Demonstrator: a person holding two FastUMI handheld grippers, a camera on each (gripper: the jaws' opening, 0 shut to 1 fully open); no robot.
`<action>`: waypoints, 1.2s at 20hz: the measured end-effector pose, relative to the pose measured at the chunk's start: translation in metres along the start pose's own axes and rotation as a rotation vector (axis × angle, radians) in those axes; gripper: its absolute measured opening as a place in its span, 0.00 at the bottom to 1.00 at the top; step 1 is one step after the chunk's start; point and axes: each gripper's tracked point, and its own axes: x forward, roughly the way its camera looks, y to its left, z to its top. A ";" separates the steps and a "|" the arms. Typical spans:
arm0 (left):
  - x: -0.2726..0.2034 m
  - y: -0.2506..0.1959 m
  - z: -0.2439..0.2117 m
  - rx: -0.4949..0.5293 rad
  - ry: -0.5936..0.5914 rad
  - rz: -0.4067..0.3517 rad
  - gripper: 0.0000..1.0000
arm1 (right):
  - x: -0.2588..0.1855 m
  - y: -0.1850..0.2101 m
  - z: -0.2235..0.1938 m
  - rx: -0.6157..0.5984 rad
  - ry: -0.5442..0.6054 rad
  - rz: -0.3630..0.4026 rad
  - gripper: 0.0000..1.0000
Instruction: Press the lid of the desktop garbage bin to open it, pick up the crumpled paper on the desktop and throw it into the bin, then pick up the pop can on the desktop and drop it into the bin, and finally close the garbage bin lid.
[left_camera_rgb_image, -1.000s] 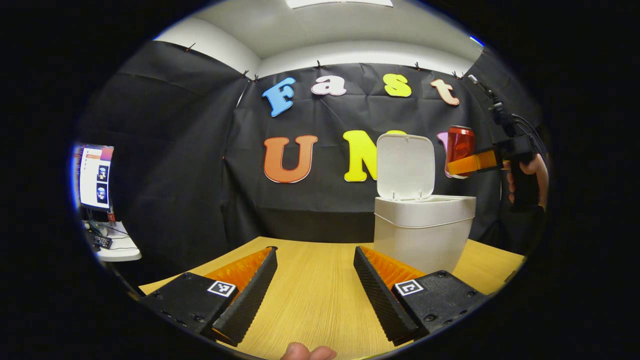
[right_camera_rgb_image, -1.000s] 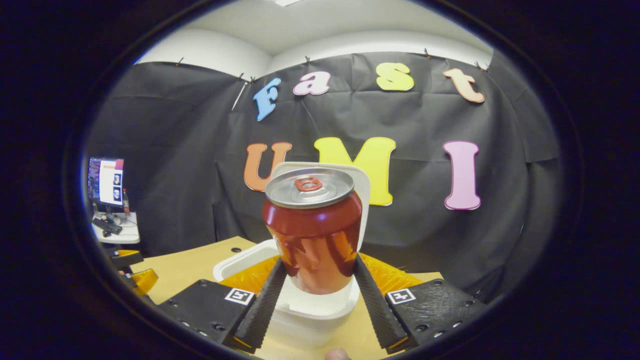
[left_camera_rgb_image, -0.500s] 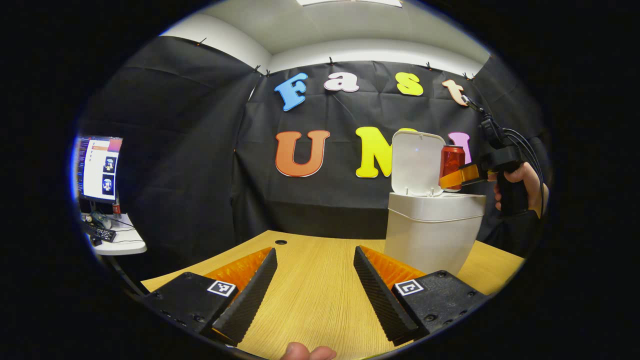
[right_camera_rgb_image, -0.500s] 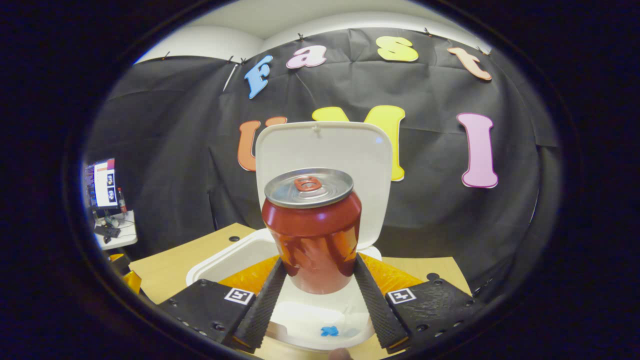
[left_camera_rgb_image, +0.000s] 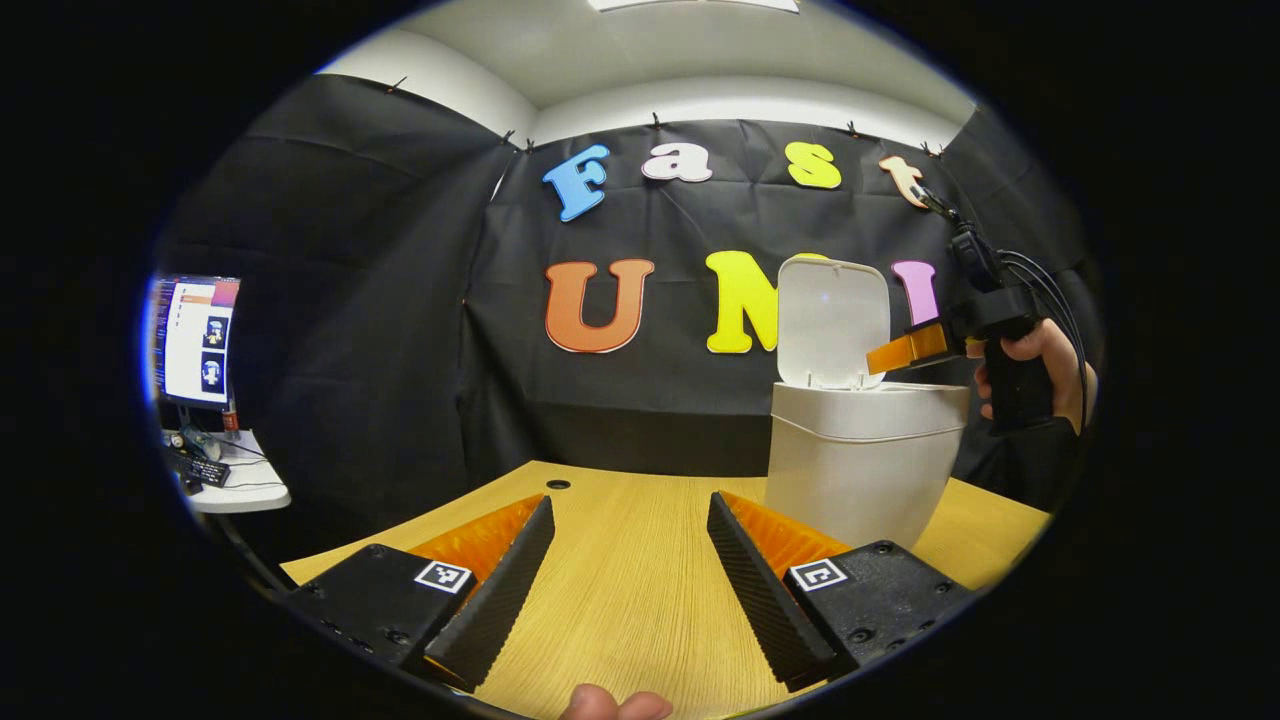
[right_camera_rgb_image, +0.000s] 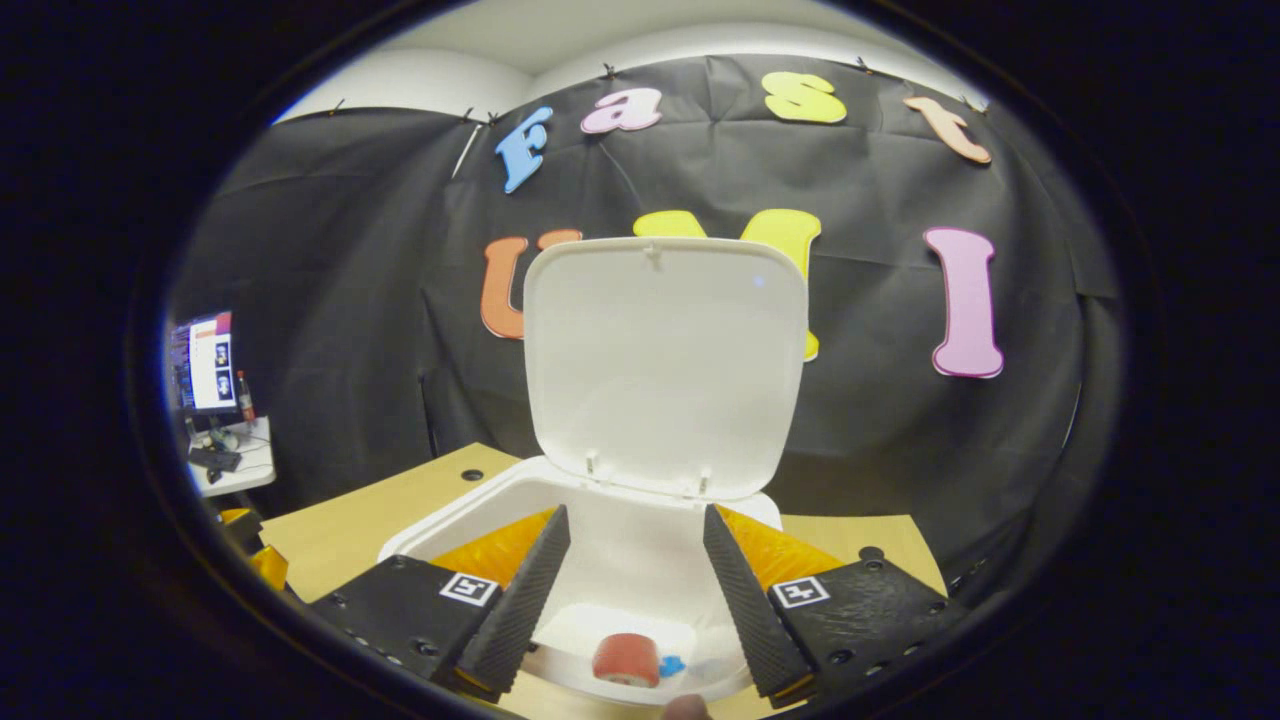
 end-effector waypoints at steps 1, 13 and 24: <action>0.000 0.000 0.000 0.000 0.000 -0.002 0.99 | -0.001 0.000 0.002 -0.002 -0.007 -0.002 0.84; -0.004 -0.013 -0.009 0.021 -0.005 -0.019 0.99 | -0.058 -0.004 0.050 0.032 -0.148 -0.036 0.92; -0.012 -0.023 0.002 -0.017 -0.027 -0.086 1.00 | -0.049 0.000 0.161 0.094 -0.194 -0.033 0.91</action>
